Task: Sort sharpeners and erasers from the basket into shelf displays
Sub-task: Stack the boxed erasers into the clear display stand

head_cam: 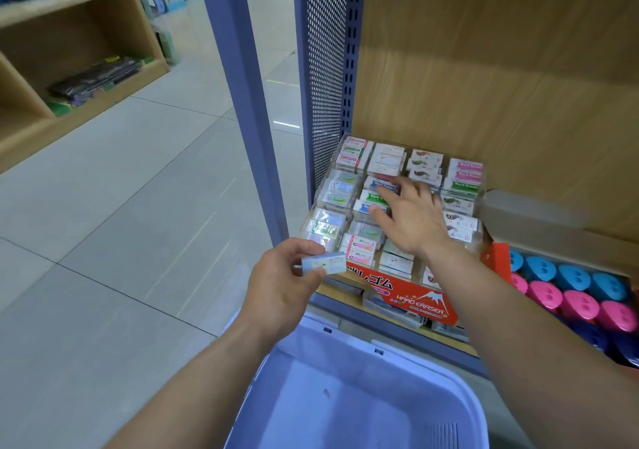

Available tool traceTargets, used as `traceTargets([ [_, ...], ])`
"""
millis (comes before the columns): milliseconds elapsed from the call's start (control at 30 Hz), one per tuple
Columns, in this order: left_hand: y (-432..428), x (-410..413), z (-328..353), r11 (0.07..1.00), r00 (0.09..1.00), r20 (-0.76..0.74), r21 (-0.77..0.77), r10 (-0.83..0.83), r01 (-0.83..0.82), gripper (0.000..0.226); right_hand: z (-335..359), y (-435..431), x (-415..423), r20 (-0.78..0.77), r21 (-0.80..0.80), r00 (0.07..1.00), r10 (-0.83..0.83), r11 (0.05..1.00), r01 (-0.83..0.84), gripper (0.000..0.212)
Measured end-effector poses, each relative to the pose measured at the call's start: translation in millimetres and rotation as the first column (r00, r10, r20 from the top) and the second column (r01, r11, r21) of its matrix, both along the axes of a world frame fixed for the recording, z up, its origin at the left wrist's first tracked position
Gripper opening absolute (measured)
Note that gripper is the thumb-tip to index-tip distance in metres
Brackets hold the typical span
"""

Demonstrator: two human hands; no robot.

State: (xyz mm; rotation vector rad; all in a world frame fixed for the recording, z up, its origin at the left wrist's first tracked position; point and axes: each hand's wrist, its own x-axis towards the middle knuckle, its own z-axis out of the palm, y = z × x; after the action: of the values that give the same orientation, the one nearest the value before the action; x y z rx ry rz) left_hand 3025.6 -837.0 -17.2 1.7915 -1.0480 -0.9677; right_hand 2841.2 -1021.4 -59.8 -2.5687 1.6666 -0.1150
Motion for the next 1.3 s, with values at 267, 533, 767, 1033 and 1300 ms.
traceTargets([
  [267, -6.7, -13.6, 6.7, 1.0, 0.999, -0.054, -0.016, -0.008, 0.007, 0.027, 30.8, 57.1, -11.0, 0.458, 0.087, 0.888, 0.048, 0.991, -0.099, 0.038],
  [533, -11.5, -41.1, 12.2, 0.995, 0.987, -0.137, -0.06, -0.082, 0.074, 0.024, 41.9, 110.7, -34.4, 0.783, 0.426, 0.589, -0.201, 0.863, -0.272, 0.022],
  [767, -19.2, -63.9, 5.3, 0.977, 0.936, 0.288, -0.004, -0.204, 0.214, 0.028, 26.1, 99.8, -79.0, 0.703, 0.455, 0.632, -0.326, 0.889, -0.048, 0.021],
  [1033, -17.2, -50.9, -27.4, 0.859, 0.568, 0.646, 0.354, -0.51, 0.369, 0.075, 9.6, 52.9, -76.0, 0.569, 0.324, 0.759, -0.316, 0.935, 0.147, 0.011],
  [1300, -22.8, -45.3, -40.6, 0.826, 0.576, 0.593, 0.387, -0.563, 0.409, 0.082, -10.4, 57.4, -57.5, 0.437, 0.277, 0.885, -0.158, 0.96, 0.034, 0.008],
])
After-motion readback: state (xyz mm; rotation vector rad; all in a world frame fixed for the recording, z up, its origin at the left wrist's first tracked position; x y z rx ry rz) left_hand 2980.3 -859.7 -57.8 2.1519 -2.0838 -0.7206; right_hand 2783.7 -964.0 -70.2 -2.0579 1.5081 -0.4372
